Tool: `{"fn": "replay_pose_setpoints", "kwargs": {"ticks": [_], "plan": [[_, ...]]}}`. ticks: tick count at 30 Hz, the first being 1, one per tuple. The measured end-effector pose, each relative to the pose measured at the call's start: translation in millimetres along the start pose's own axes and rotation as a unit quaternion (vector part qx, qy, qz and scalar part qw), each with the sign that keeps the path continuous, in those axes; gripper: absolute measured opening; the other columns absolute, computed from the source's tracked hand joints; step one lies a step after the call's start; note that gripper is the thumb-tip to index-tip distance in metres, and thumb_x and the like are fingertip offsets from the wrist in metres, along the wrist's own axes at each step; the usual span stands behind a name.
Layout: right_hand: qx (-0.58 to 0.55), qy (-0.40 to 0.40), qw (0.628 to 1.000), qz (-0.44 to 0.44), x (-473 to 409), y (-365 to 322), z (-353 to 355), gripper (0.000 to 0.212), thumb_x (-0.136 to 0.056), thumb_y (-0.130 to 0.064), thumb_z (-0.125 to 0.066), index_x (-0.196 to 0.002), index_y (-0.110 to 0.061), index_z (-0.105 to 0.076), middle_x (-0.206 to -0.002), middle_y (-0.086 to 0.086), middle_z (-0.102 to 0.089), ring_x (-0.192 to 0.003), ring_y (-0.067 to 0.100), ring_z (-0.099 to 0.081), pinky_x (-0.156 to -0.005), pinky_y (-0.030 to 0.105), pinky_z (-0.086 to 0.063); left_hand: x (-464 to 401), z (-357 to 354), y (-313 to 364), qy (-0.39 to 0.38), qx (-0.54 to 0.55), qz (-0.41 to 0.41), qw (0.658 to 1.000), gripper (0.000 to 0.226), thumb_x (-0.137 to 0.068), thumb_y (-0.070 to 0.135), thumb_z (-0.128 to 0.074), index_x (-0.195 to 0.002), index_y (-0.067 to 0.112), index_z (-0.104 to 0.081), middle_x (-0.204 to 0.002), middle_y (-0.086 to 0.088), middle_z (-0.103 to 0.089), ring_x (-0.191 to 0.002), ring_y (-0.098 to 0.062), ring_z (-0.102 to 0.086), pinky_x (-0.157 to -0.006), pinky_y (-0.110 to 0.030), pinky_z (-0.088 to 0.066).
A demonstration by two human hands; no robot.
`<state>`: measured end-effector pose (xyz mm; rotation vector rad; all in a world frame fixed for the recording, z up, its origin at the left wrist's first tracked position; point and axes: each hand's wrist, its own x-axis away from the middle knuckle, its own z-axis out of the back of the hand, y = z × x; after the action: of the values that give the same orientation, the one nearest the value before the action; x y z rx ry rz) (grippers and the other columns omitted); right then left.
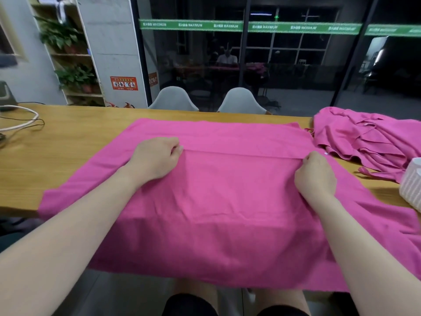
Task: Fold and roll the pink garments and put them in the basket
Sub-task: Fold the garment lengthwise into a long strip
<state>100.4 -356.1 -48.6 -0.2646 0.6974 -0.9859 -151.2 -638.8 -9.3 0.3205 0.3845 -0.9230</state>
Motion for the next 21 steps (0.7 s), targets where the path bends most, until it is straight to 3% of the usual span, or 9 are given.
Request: {"fn": "replay_pose_setpoints", "kwargs": {"ticks": [5,9,13,19,21], "plan": [[0.069,-0.105,0.984,0.125,-32.8,13.1,-23.3,0.009,-0.099,-0.005,-0.036,-0.094,-0.012,-0.035,-0.093,0.022,-0.058,-0.076,0.038,-0.051,-0.066,0.043,-0.034,-30.6,-37.5,-24.4,-0.087,-0.006,0.007,0.996,0.034,-0.106,0.042,-0.037,-0.08,0.021,-0.045,-0.084,-0.002,-0.061,-0.087,-0.032,-0.061,-0.07,-0.04,-0.047],[0.085,-0.157,0.971,0.16,-47.5,25.5,-30.8,0.018,-0.106,-0.032,-0.041,-0.097,-0.017,-0.038,-0.084,0.014,-0.062,-0.076,0.038,-0.054,-0.065,0.044,-0.036,-27.4,-71.0,-41.3,-0.098,-0.003,0.008,0.995,0.038,-0.106,0.044,-0.039,-0.076,0.021,-0.042,-0.079,-0.002,-0.059,-0.086,-0.033,-0.061,-0.067,-0.039,-0.04],[0.075,-0.153,0.968,0.186,-49.1,30.7,-32.7,0.039,-0.093,-0.062,-0.057,-0.086,-0.026,-0.046,-0.078,-0.002,-0.058,-0.077,0.029,-0.056,-0.065,0.041,-0.042,-30.5,-79.1,-48.3,-0.101,0.0,-0.002,0.995,0.041,-0.105,0.044,-0.04,-0.07,0.022,-0.038,-0.069,0.006,-0.047,-0.077,-0.03,-0.055,-0.064,-0.04,-0.038],[0.051,-0.14,0.969,0.196,-46.2,36.6,-35.8,0.033,-0.095,-0.05,-0.06,-0.075,-0.025,-0.05,-0.068,-0.005,-0.058,-0.08,0.034,-0.062,-0.061,0.038,-0.04,-21.2,-81.2,-53.8,-0.073,0.011,-0.012,0.997,0.044,-0.098,0.057,-0.034,-0.075,0.021,-0.046,-0.071,0.006,-0.054,-0.071,-0.025,-0.054,-0.061,-0.038,-0.038],[0.045,-0.143,0.97,0.192,-42.2,38.3,-32.9,0.034,-0.097,-0.049,-0.057,-0.075,-0.024,-0.049,-0.068,-0.005,-0.058,-0.079,0.034,-0.06,-0.062,0.039,-0.042,-16.2,-78.6,-52.9,-0.076,0.025,-0.013,0.997,0.039,-0.1,0.052,-0.039,-0.078,0.021,-0.048,-0.075,0.006,-0.054,-0.074,-0.024,-0.053,-0.063,-0.038,-0.04]]}}
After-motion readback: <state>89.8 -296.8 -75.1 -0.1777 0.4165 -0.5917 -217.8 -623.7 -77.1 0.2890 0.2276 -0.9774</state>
